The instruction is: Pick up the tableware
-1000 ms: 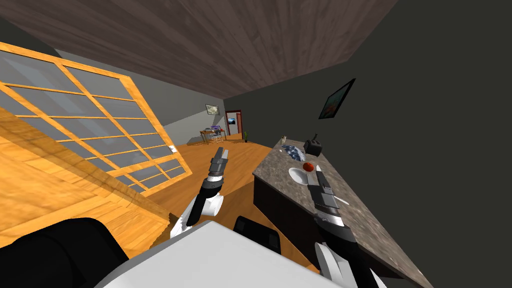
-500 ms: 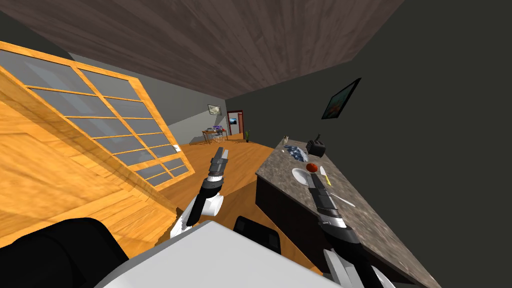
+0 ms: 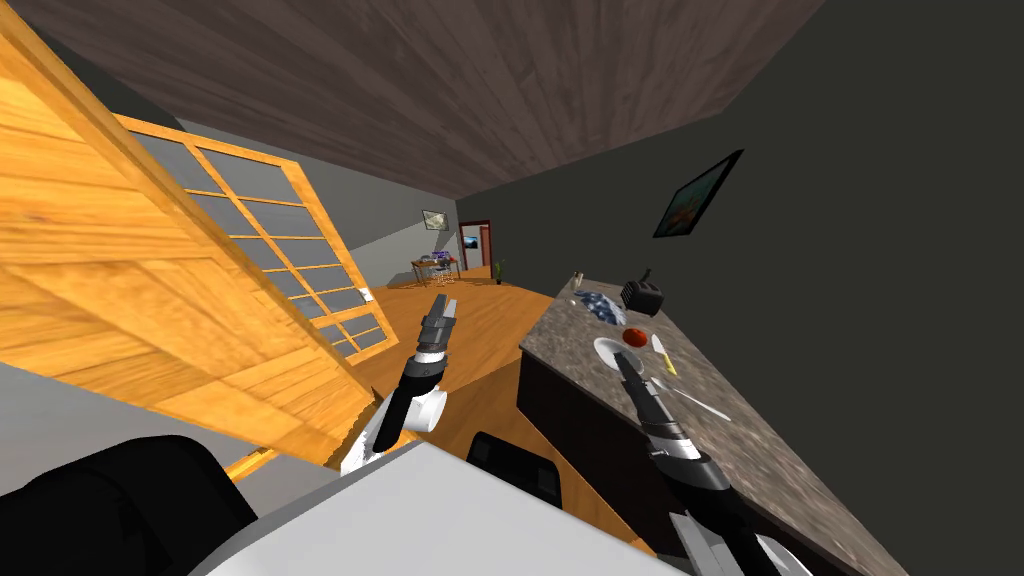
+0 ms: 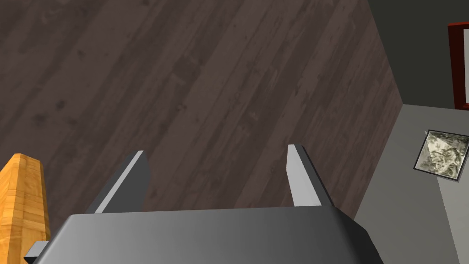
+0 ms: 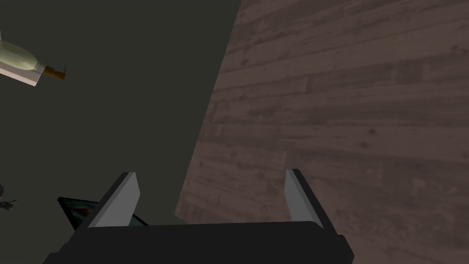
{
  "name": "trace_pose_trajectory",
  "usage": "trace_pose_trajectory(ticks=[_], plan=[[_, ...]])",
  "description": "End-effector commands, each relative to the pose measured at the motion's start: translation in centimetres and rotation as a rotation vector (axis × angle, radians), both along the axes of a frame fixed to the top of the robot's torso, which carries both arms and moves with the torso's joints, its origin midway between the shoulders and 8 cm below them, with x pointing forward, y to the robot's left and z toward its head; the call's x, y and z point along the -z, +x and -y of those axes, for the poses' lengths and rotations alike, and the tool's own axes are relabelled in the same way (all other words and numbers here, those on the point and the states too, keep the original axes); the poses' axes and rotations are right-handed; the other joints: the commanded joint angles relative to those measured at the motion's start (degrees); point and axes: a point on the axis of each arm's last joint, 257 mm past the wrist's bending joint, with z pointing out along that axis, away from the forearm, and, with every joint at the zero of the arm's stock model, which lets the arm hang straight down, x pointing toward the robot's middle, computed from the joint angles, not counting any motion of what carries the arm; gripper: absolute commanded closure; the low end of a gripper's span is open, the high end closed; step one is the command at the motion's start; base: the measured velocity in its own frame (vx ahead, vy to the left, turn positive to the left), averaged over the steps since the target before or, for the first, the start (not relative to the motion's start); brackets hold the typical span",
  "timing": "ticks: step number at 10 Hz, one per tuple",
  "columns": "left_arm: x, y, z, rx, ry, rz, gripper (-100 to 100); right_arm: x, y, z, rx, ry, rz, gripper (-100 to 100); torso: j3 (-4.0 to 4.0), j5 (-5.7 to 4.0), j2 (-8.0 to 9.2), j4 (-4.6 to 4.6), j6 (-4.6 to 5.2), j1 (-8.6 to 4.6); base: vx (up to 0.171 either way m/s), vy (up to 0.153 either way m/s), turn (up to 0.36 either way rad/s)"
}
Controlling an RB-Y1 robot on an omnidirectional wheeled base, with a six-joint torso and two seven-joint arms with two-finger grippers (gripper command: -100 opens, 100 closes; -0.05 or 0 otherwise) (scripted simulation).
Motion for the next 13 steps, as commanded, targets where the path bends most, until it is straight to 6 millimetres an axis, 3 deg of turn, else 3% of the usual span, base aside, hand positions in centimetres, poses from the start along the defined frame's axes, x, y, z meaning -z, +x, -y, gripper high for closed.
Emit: trace_pose_trajectory(ticks=[1,13], plan=[[0.0,0.0,0.0,0.000,0.000,0.000,0,0.4,0.0,0.2,-0.008,-0.050,-0.004,-100,0.00,0.00,0.00,0.00,0.00,0.00,-0.019,0.051,0.029],[0.0,0.0,0.0,0.000,0.000,0.000,0,5.2,0.3,4.5,-0.064,-0.567,-0.049,-100,-0.04,0.00,-0.08,-0.01,0.00,-0.01,-0.015,0.059,0.049]])
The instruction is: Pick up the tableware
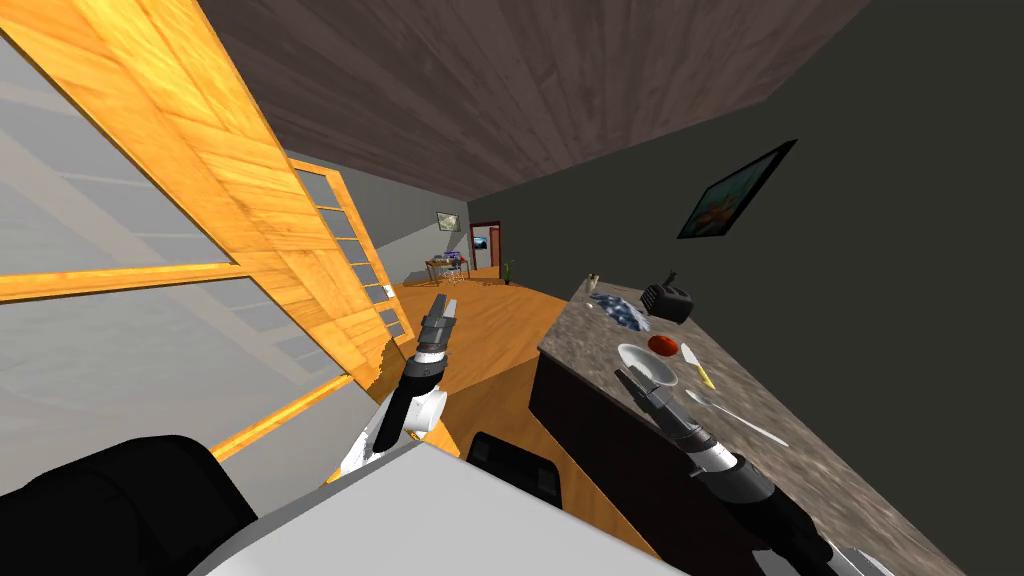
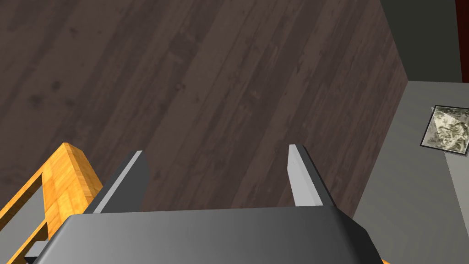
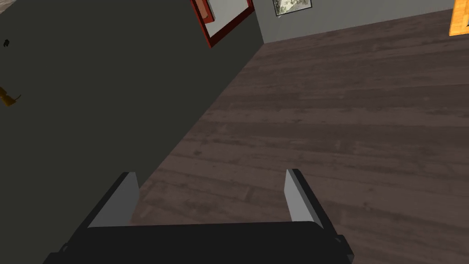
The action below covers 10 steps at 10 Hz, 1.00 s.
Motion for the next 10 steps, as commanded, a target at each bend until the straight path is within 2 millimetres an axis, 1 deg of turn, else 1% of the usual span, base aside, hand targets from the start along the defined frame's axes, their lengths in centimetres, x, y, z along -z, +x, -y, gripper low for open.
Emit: trace_pose_trajectory(ticks=[1,2,3,4,6,7,9,10], plan=[[0.0,0.0,0.0,0.000,0.000,0.000,0,1.0,-0.1,1.1,-0.007,-0.093,-0.012,-100,0.00,0.00,0.00,0.00,0.00,0.00,0.006,0.060,0.059],[0.0,0.0,0.0,0.000,0.000,0.000,0,1.0,-0.1,1.2,-0.012,-0.103,-0.014,-100,-0.01,0.00,-0.02,0.00,-0.01,0.02,0.000,0.053,0.039],[0.0,0.0,0.0,0.000,0.000,0.000,0,1.9,-0.1,2.3,-0.013,-0.177,-0.027,-100,0.00,0.00,0.00,0.00,0.00,0.00,-0.001,0.057,0.075],[0.0,0.0,0.0,0.000,0.000,0.000,0,1.9,-0.1,2.4,-0.018,-0.188,-0.028,-100,0.00,0.00,0.00,0.00,-0.01,0.01,0.003,0.043,0.023],[0.0,0.0,0.0,0.000,0.000,0.000,0,3.6,-0.2,4.6,-0.023,-0.331,-0.056,-100,-0.01,0.00,-0.02,0.00,-0.01,0.00,0.018,0.067,0.071],[0.0,0.0,0.0,0.000,0.000,0.000,0,3.7,-0.1,5.2,-0.025,-0.352,-0.065,-100,-0.06,0.01,-0.10,-0.02,-0.02,0.06,0.030,0.058,0.038],[0.0,0.0,0.0,0.000,0.000,0.000,0,5.7,-0.3,8.1,-0.018,-0.493,-0.108,-100,-0.05,0.00,-0.09,-0.02,-0.01,0.01,0.030,0.061,0.083],[0.0,0.0,0.0,0.000,0.000,0.000,0,5.6,-0.3,8.4,-0.024,-0.511,-0.112,-100,-0.08,0.01,-0.14,-0.03,-0.01,0.03,0.038,0.040,0.021]])
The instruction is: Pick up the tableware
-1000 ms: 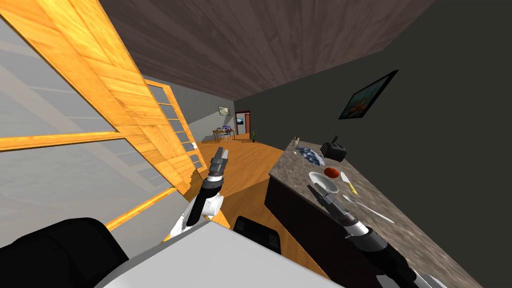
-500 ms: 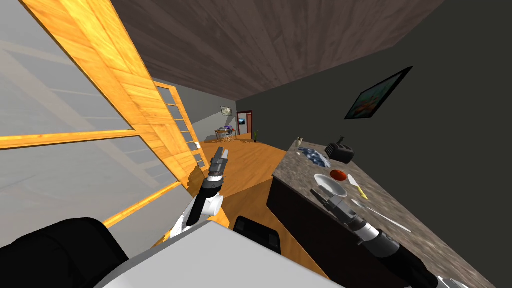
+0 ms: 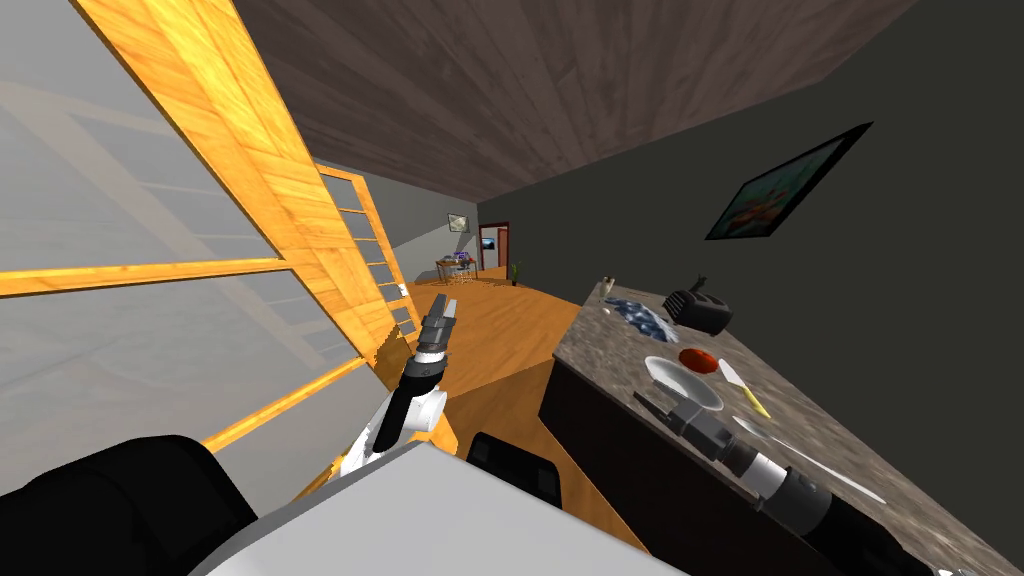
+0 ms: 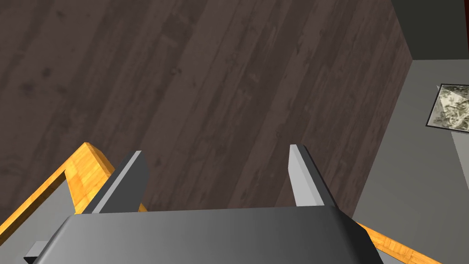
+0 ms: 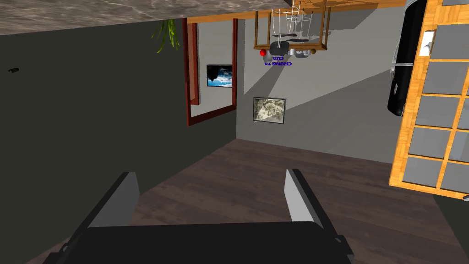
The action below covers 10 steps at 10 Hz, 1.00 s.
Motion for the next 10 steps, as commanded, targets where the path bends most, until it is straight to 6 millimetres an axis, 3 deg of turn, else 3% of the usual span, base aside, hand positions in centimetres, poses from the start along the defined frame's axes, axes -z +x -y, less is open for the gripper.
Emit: trace_pose_trajectory(ticks=[1,3,5,6,8,9,10], plan=[[0.0,0.0,0.0,0.000,0.000,0.000,0,1.1,-0.1,2.2,0.007,-0.094,-0.030,-100,0.00,0.00,0.00,0.00,0.00,0.00,0.040,0.030,0.059],[0.0,0.0,0.0,0.000,0.000,0.000,0,1.9,-0.4,4.2,0.013,-0.177,-0.058,-100,-0.04,-0.02,-0.07,-0.02,-0.01,-0.03,0.056,0.036,0.053],[0.0,0.0,0.0,0.000,0.000,0.000,0,3.9,-1.2,8.1,0.035,-0.319,-0.116,-100,-0.04,-0.01,-0.07,-0.01,-0.01,-0.05,0.063,0.034,0.068],[0.0,0.0,0.0,0.000,0.000,0.000,0,3.7,-1.2,8.3,0.032,-0.328,-0.117,-100,-0.07,-0.01,-0.12,-0.03,-0.01,-0.04,0.062,0.026,0.028],[0.0,0.0,0.0,0.000,0.000,0.000,0,5.2,-2.4,12.7,0.054,-0.474,-0.181,-100,-0.07,-0.02,-0.13,-0.03,-0.02,-0.06,0.086,0.028,0.062],[0.0,0.0,0.0,0.000,0.000,0.000,0,5.2,-2.4,12.7,0.054,-0.474,-0.181,-100,-0.12,-0.02,-0.21,-0.05,-0.01,-0.05,0.073,0.013,0.026],[0.0,0.0,0.0,0.000,0.000,0.000,0,5.9,-3.1,14.8,0.064,-0.544,-0.213,-100,-0.09,-0.03,-0.15,-0.04,0.00,-0.10,0.059,0.014,0.047]])
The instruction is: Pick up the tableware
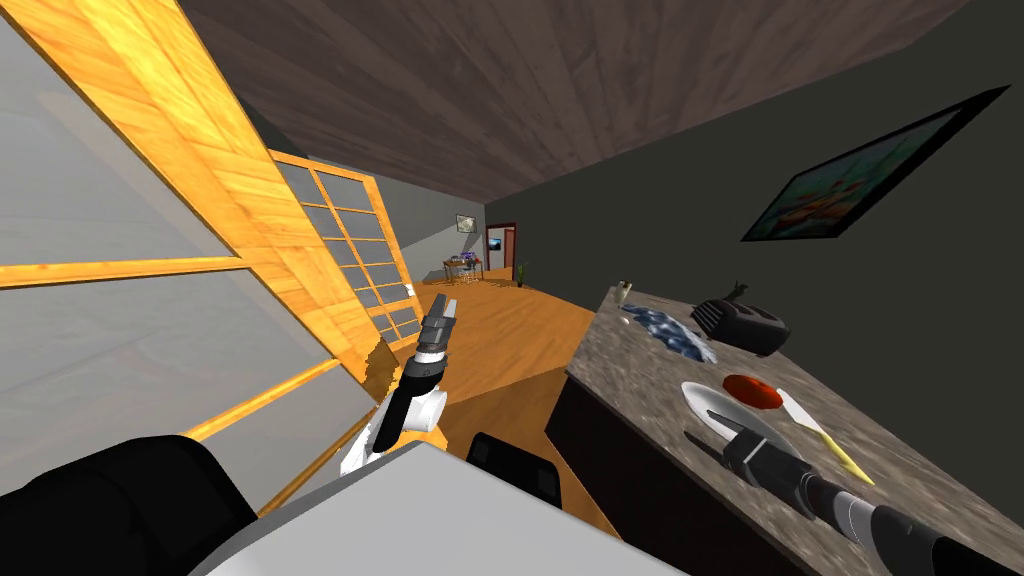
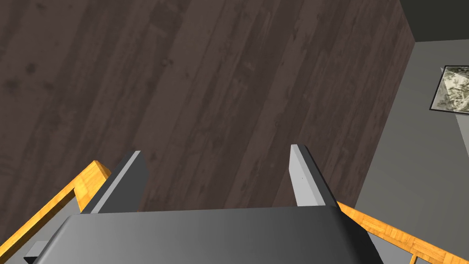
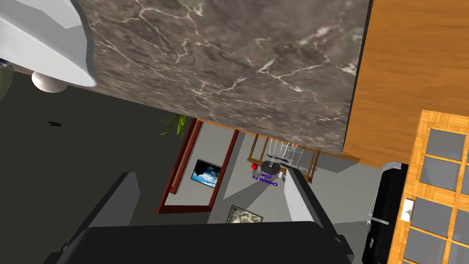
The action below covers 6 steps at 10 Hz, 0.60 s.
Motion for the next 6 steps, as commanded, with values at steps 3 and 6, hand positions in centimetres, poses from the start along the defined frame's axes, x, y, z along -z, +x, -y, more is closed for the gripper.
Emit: trace_pose_trajectory(ticks=[3,6], plan=[[0.0,0.0,0.0,0.000,0.000,0.000,0,1.2,-2.2,5.2,0.024,-0.169,-0.080,-100,-0.05,0.00,-0.09,-0.02,0.00,-0.01,0.087,0.015,0.051],[0.0,0.0,0.0,0.000,0.000,0.000,0,1.9,-4.1,9.0,0.039,-0.287,-0.144,-100,-0.01,0.02,-0.02,0.00,0.00,0.07,0.065,0.023,0.035]])
